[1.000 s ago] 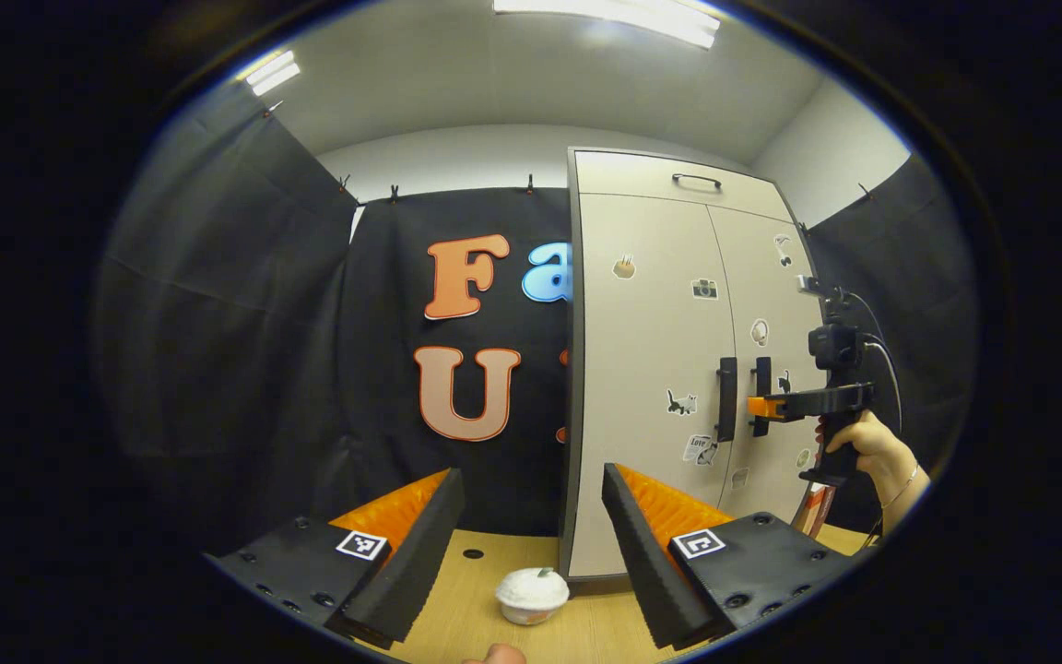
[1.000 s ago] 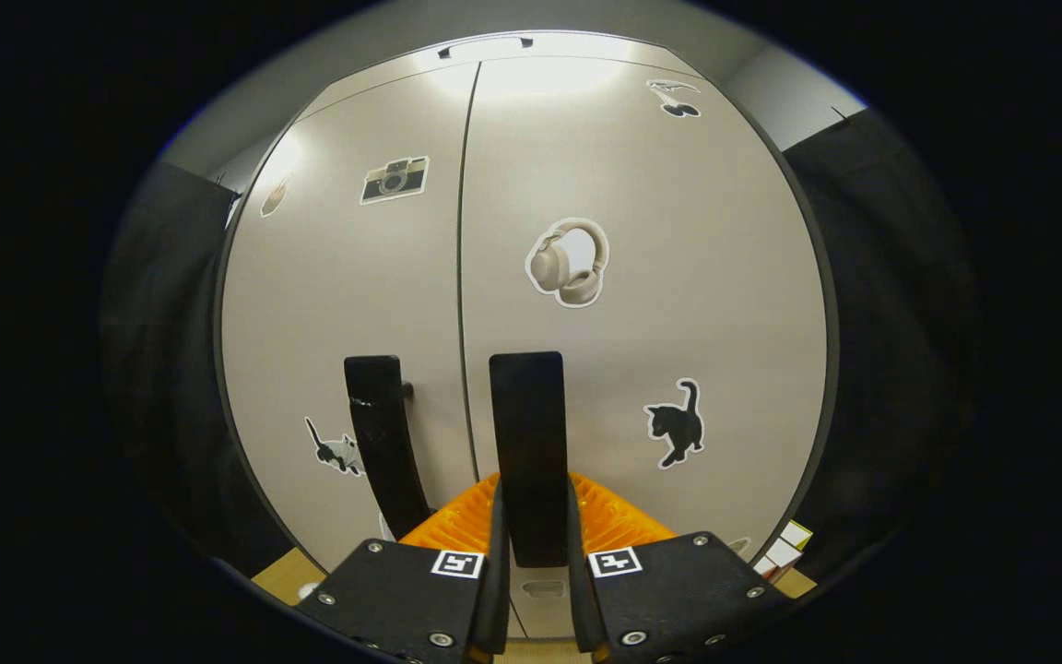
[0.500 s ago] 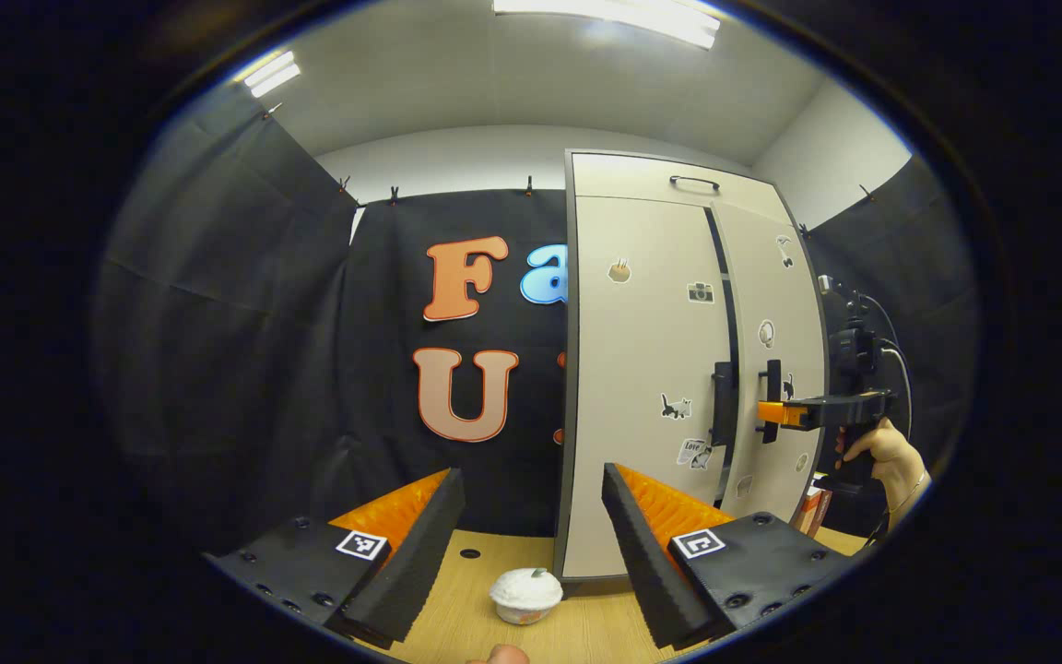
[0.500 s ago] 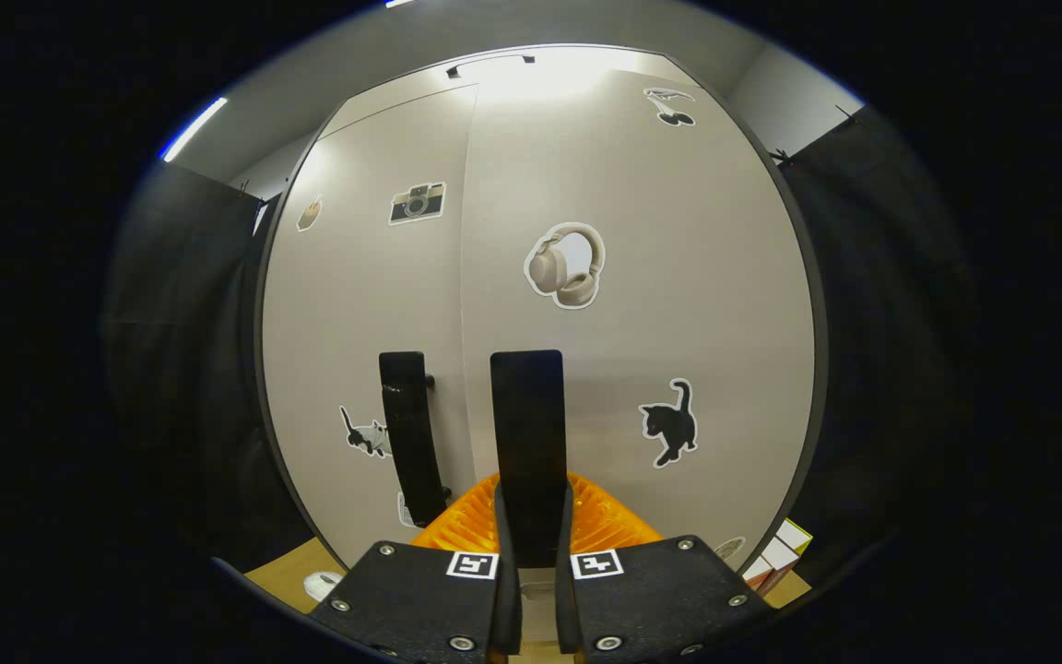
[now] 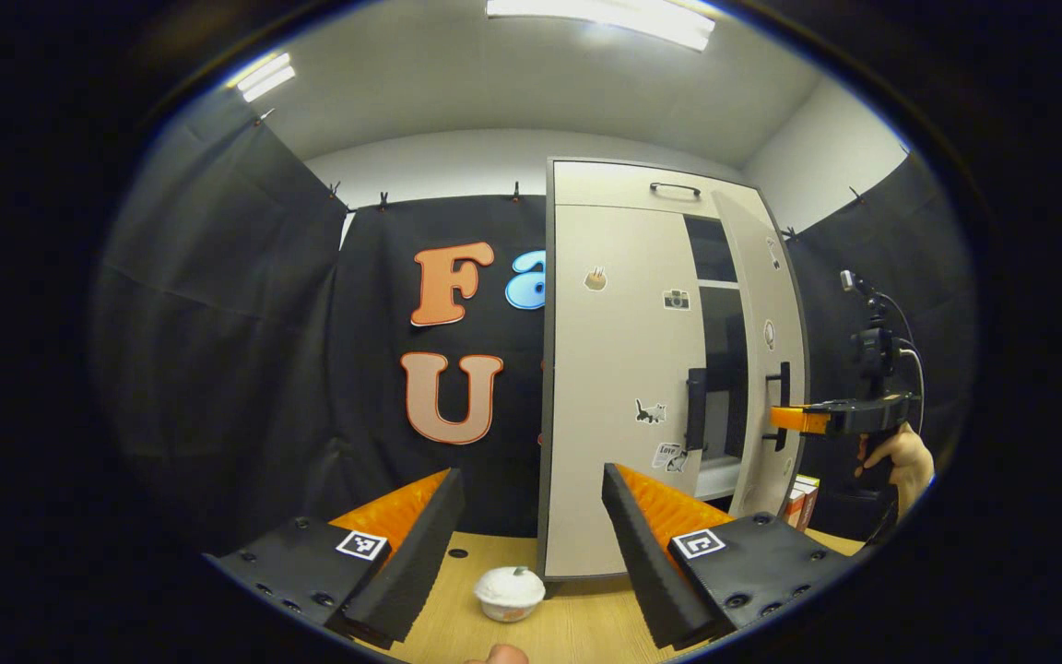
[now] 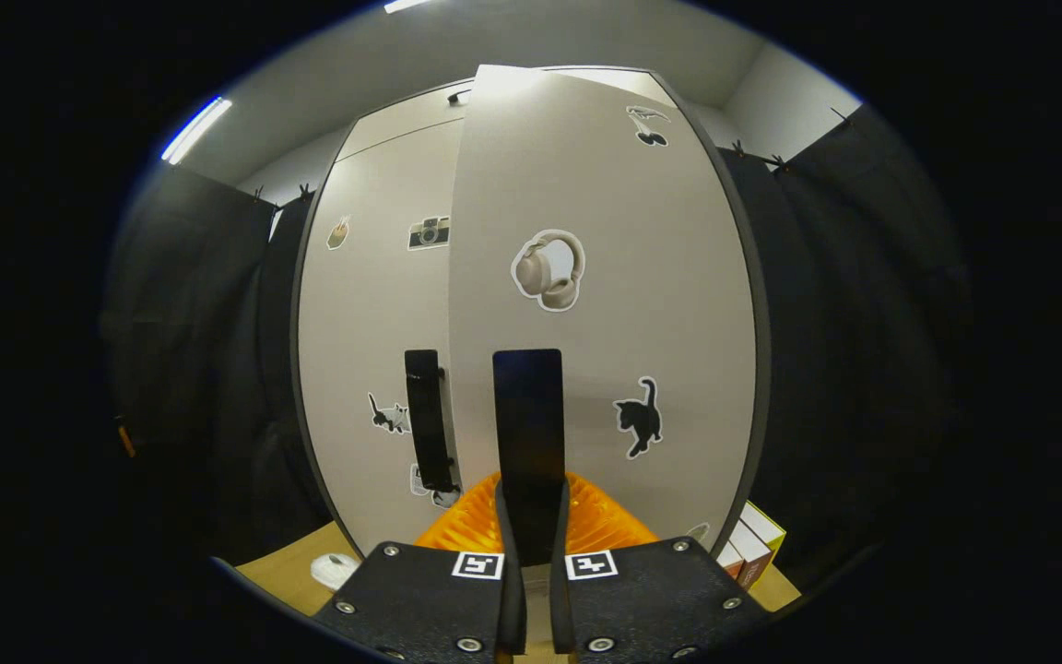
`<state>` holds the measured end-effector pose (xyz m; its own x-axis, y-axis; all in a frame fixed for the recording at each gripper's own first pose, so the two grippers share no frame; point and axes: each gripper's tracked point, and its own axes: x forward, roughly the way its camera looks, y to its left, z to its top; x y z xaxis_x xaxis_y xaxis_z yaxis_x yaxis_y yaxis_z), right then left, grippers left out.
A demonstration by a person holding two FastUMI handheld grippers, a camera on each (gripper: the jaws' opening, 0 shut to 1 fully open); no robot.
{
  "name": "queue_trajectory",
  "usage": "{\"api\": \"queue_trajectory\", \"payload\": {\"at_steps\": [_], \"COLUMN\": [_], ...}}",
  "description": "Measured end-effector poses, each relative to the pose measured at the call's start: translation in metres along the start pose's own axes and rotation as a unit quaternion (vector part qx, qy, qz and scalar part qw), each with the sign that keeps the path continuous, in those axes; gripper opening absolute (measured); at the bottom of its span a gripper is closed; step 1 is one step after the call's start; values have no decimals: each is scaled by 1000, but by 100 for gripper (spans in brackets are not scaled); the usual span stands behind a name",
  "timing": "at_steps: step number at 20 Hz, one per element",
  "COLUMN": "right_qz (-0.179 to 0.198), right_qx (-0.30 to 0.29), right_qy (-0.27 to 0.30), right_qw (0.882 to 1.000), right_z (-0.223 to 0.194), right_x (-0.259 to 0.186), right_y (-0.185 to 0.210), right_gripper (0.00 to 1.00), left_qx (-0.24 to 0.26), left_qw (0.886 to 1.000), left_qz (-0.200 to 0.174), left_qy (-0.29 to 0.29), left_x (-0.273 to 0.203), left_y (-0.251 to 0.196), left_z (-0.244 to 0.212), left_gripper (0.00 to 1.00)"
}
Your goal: Open the right door of the double-door shoe cabinet with the right hand, and open the left door with the left hand.
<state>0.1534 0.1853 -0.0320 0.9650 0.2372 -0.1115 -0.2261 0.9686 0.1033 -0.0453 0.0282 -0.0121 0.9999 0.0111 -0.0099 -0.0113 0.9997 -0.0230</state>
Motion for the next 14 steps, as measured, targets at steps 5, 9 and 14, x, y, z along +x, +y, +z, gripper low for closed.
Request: {"api": "queue_trajectory", "payload": {"at_steps": [5, 9, 14], "right_qz": [0, -12, -40], "right_qx": [4, 1, -12], "right_qy": [-4, -10, -16], "right_qw": [1000, 1000, 999], "right_z": [3, 5, 8], "right_x": [-22, -35, -46], "right_y": [-12, -25, -41], "right_gripper": [5, 5, 4], "left_qx": [1, -4, 0], "left_qw": [1000, 1000, 999], "left_qz": [-11, -23, -34], "left_qy": [0, -3, 2], "left_x": [-7, -9, -9], "left_y": [-21, -38, -55], "left_z": [1, 3, 4], "left_gripper": [96, 96, 96]}}
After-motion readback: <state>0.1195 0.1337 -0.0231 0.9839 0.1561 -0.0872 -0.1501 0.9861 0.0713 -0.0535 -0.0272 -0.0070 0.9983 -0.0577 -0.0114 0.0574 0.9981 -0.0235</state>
